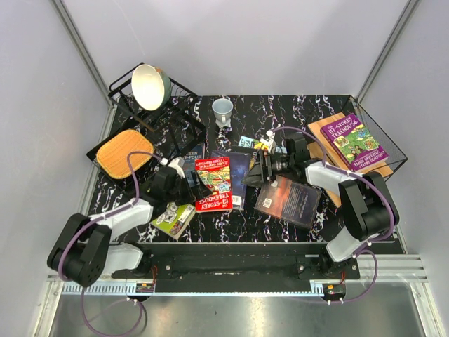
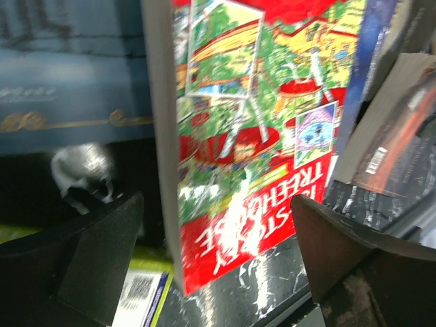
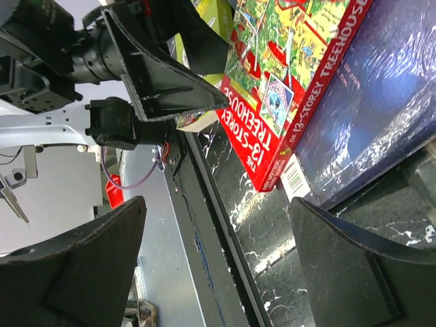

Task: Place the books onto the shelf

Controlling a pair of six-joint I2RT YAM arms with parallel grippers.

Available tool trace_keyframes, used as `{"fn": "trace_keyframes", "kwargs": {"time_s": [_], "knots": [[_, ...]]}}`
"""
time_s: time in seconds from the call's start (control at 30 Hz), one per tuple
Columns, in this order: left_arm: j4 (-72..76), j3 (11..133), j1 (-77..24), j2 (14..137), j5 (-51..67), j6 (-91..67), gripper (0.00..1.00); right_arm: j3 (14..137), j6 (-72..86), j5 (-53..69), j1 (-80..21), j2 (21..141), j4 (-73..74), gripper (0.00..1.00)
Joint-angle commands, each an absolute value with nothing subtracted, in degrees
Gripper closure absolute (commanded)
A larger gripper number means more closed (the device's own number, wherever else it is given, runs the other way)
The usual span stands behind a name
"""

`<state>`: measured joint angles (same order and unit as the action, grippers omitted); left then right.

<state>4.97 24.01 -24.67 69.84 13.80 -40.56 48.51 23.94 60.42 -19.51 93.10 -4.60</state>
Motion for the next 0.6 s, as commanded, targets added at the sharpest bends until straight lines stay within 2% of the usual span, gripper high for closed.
{"fn": "trace_keyframes", "kwargs": {"time_s": [0.0, 0.03, 0.13, 0.17, 0.27, 0.3, 0.4, 0.57], "knots": [[16.51, 21.89, -24.43, 74.08, 19.51, -42.80, 0.07, 49.75, 25.84, 59.50, -20.13, 94.04, -8.53, 0.09], [17.57, 21.80, -24.43, 75.40, 19.60, -43.06, 0.09, 49.66, 25.93, 59.50, -20.13, 94.04, -8.44, 0.09], [17.93, 22.23, -24.43, 77.51, 19.34, -43.85, 0.24, 49.75, 25.75, 59.50, -20.13, 93.87, -8.09, 0.09], [17.93, 22.24, -24.35, 77.61, 19.16, -44.03, 0.36, 49.75, 25.66, 59.41, -20.21, 93.78, -7.91, 0.09], [18.02, 22.06, -24.35, 76.73, 18.90, -44.73, 0.62, 49.57, 25.14, 59.50, -20.13, 93.25, -7.65, 0.09], [17.84, 21.89, -24.35, 75.95, 18.64, -45.00, 0.78, 49.57, 24.27, 59.41, -20.21, 92.90, -7.39, 0.09], [15.05, 21.53, -24.35, 70.86, 17.93, -45.18, 0.91, 50.71, 18.67, 59.41, -20.21, 91.33, -3.62, 0.08], [10.64, 22.06, -24.35, 56.99, 19.42, -45.00, 0.99, 55.36, 3.55, 60.38, -20.30, 87.63, 10.62, 0.03]]}}
